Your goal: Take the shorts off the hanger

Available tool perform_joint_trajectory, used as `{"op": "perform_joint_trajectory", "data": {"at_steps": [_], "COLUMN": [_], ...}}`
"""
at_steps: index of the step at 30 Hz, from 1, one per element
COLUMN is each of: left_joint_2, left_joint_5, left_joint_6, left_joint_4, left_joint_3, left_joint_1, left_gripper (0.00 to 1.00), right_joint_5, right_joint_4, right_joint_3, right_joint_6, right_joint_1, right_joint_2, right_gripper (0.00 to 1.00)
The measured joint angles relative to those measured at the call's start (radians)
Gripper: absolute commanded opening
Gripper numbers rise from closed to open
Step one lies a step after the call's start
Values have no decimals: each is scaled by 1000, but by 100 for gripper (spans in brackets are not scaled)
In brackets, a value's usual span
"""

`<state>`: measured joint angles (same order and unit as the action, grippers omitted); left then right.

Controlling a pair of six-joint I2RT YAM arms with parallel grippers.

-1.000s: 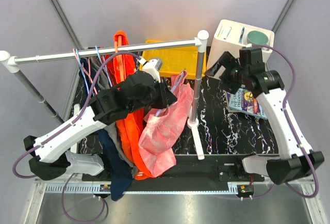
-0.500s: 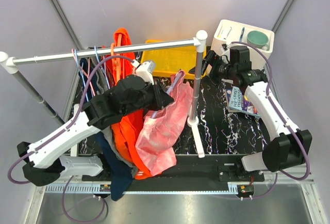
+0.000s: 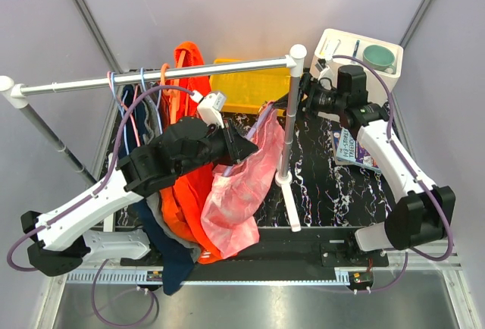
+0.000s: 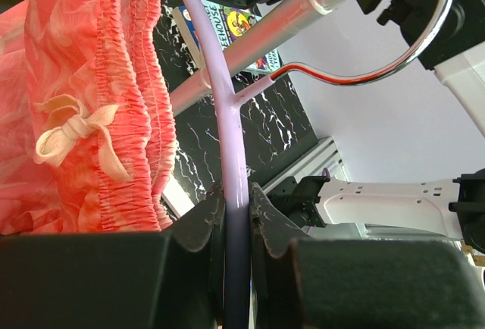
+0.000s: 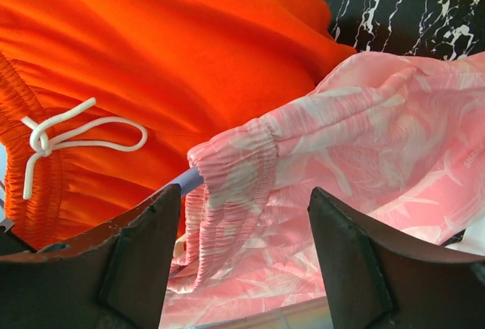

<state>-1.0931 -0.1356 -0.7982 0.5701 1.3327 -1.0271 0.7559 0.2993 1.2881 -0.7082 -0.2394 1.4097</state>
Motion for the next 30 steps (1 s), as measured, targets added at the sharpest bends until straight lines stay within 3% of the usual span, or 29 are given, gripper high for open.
{"op": "perform_joint_trajectory", "data": {"at_steps": [3, 7, 14, 24, 30], "left_joint_2": [0, 0, 0, -30, -33], "left_joint_5": [0, 2, 11, 16, 15], "left_joint_6": [0, 0, 0, 9, 8], "left_joint_4": [-3, -5, -12, -19, -22], "left_joint_3": [0, 0, 0, 0, 0], "left_joint_1": [-1, -2, -2, -12, -13], "left_gripper": [0, 0, 0, 0, 0], "right_joint_5": [11, 18, 18, -148, -197], "right_joint_4": [-18, -42, -65, -2, -71], "right_joint_3": [-3, -24, -33, -12, -48], "right_joint_6": [8, 13, 12, -90, -184], "right_joint_1": [0, -2, -20, -99, -121], "right_joint_2": [17, 24, 26, 40, 31], "right_gripper": [72, 61, 59, 63, 77]}}
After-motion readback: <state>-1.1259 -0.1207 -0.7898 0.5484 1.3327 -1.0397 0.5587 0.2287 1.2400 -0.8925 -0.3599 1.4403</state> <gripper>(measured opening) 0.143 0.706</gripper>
